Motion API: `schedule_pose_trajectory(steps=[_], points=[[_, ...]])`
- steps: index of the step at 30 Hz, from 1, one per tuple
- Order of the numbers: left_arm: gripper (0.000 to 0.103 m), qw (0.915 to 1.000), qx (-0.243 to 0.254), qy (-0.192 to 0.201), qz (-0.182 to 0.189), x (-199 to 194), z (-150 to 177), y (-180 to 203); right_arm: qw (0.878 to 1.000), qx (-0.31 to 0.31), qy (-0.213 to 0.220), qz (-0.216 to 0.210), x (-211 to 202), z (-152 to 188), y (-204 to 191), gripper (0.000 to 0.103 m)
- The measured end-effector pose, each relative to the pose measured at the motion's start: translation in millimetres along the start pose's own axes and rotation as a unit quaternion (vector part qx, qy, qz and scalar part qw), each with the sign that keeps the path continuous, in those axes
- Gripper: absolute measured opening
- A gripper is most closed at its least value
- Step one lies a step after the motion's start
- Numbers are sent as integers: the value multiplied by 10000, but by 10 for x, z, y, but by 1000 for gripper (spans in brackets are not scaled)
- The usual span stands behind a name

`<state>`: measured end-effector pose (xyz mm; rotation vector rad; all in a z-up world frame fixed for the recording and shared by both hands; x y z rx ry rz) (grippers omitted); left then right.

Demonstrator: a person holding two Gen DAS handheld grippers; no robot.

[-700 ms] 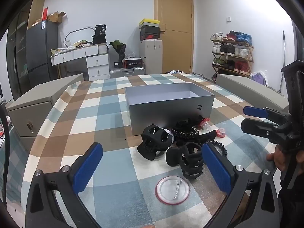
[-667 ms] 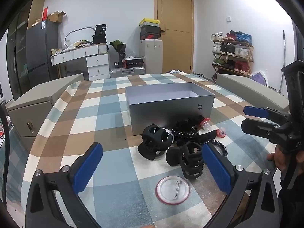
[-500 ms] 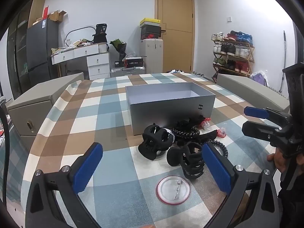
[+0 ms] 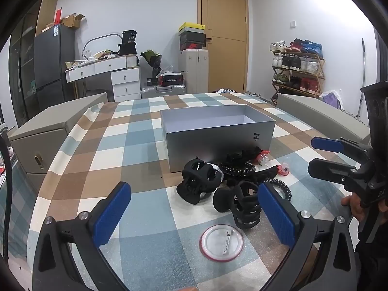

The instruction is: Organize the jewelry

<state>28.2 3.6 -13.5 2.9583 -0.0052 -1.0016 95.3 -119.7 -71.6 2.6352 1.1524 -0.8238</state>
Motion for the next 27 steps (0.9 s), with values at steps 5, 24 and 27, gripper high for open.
schedule_pose_trajectory(steps=[5, 24, 27], points=[[102, 10000, -6, 1, -2, 4, 26, 7, 10000, -6, -11, -6, 8, 5, -5, 103], [102, 10000, 8, -11, -6, 2, 31, -8, 10000, -26, -35, -7, 28, 15, -9, 103], [102, 10000, 14, -10, -10, 0, 31, -6, 10000, -45, -42, -9, 34, 12, -14, 103]])
Point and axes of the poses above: each gripper's, at about its wrist camera, not at the fingertips, and x roughly the way its jaws point, y to its right, z to its underside, the point moved 3 cm from there along x, roughly the way its jaws point, and after that the axes turned 7 degrees about -y, right-handed, at the moved point
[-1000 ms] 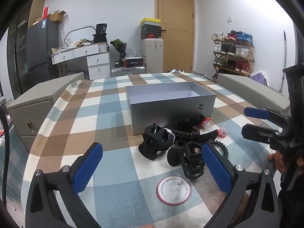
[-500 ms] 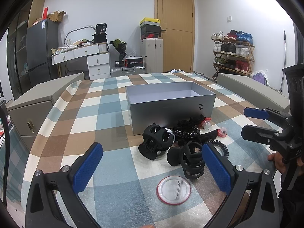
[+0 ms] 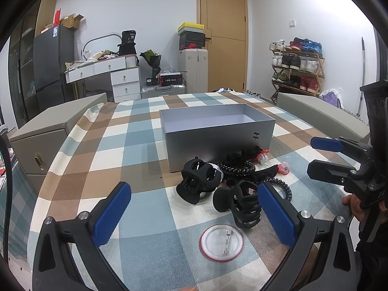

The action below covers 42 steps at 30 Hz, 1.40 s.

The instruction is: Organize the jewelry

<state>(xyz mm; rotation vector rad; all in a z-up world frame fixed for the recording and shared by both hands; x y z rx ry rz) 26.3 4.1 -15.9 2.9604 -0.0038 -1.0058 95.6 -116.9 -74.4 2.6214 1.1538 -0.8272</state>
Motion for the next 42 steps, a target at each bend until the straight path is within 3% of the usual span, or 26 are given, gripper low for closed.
schedule_pose_trajectory(steps=[16, 27, 33, 37, 42], points=[[102, 10000, 11, -7, -21, 29, 4, 0, 10000, -8, -22, 25, -6, 2, -21, 103], [102, 9999, 109, -13, -95, 33, -7, 5, 9996, -51, -259, 138, 42, -16, -7, 103], [102, 9999, 114, -81, 51, 13, -17, 56, 9998, 69, -111, 121, -75, -65, 18, 103], [102, 9998, 167, -77, 85, 11, -11, 88, 9995, 169, -260, -13, -17, -63, 15, 103], [102, 9996, 113, -138, 221, 26, -2, 109, 9983, -27, -524, 258, 89, -21, -24, 103]])
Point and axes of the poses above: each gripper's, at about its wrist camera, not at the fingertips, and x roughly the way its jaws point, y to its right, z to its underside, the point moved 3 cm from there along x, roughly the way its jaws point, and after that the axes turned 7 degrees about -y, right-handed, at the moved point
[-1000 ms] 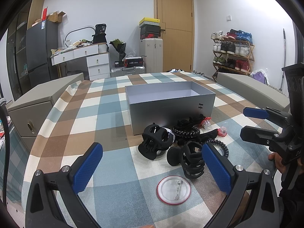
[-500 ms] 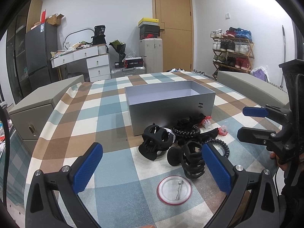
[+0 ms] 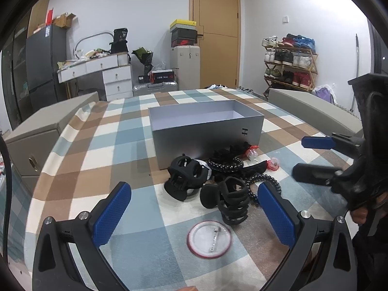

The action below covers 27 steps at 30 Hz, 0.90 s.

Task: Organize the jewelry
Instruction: 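Grasp the black coiled bracelet with the right tool while the left tool grasps a black claw clip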

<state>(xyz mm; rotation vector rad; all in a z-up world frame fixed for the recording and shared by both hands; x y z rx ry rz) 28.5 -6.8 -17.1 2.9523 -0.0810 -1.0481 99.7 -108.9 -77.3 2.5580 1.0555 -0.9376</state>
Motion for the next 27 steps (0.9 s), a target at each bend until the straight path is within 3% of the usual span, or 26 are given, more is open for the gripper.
schedule_pose_trajectory(steps=[9, 14, 19, 23, 26, 27], points=[[102, 9992, -80, -218, 337, 69, 38, 77, 9990, 280, -329, -92, 90, 56, 119, 102], [101, 9992, -37, -270, 300, 97, 33, 106, 9982, 205, -544, -135, 148, 90, 101, 89], [80, 9979, -52, -486, 435, 179, 38, 114, 9977, 210, -591, -253, 137, 106, 87, 87], [72, 9960, 30, -598, 656, 213, 57, 158, 9973, 197, -608, -356, 130, 115, 68, 84], [56, 9954, 77, -632, 719, 208, 63, 183, 9968, 186, -640, -433, 138, 119, 52, 82], [45, 9951, 101, -653, 731, 211, 69, 188, 9967, 173, -657, -450, 141, 120, 41, 82]])
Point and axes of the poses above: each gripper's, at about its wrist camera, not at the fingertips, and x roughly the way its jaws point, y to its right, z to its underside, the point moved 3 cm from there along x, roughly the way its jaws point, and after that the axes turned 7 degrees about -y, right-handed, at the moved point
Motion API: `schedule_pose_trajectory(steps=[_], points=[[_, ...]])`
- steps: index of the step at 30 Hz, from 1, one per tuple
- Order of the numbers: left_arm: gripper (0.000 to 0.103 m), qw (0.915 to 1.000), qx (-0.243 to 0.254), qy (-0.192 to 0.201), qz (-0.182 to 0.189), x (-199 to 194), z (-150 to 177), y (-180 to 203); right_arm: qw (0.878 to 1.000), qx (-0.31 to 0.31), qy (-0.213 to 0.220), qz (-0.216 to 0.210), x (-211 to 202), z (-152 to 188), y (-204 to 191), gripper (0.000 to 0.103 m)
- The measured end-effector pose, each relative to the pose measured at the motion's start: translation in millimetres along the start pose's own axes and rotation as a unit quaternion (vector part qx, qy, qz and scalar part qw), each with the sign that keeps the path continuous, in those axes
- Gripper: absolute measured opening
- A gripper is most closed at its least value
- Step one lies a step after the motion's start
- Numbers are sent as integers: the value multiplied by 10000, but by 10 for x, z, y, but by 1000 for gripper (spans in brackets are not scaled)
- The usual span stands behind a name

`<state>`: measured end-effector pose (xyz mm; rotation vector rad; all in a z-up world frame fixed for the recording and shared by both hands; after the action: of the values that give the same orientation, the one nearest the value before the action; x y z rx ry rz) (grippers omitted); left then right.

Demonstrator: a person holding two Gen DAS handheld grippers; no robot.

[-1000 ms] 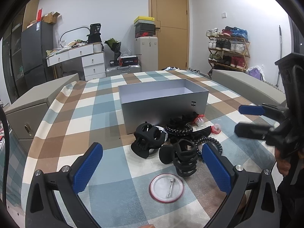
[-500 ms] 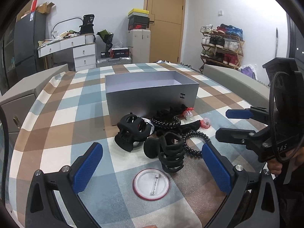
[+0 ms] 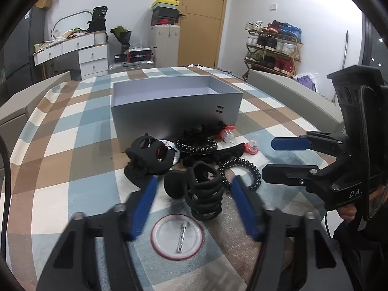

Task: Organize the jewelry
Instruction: 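Grasp the black coiled bracelet with the right tool while the left tool grasps a black claw clip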

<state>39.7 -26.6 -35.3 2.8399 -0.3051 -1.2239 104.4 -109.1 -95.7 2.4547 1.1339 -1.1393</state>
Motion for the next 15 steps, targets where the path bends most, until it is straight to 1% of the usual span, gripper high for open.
schedule_pose_trajectory(steps=[1, 2, 4, 5, 8, 10, 12, 15], points=[[31, 10000, 33, -34, 19, 5, 4, 9, 10000, -11, -12, -13, 3, 0, -10, 82], [26, 10000, 56, -65, 41, 9, 5, 16, 10000, -31, -21, -25, 8, 1, -21, 81], [26, 10000, 84, -10, 26, -16, 11, 29, 9999, -87, -57, -32, 22, 0, -45, 76], [26, 9999, 106, 30, 28, -32, 13, 35, 9999, -107, -77, -23, 33, 0, -56, 75], [26, 9998, 158, 130, -35, -74, 12, 44, 9998, -93, -176, -55, 73, 4, -68, 65], [26, 9997, 151, 165, -49, -79, 8, 34, 9997, -84, -215, 8, 102, 0, -71, 44], [26, 9998, 134, 164, -68, -73, 3, 9, 9996, -76, -253, 61, 124, -9, -71, 38], [26, 9998, 93, 171, -98, -64, -9, -28, 9995, -85, -286, 86, 147, -28, -75, 37]])
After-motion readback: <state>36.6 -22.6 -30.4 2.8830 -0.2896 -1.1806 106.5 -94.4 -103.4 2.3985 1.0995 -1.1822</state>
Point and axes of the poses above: each gripper's, at about its wrist camera, not at the fingertips, and x roughly the way its jaws point, y to its right, z to its underside, the point moved 3 cm from there along x, roughly the way its jaws point, and after that the axes turned 7 degrees about -y, right-handed, at the moved point
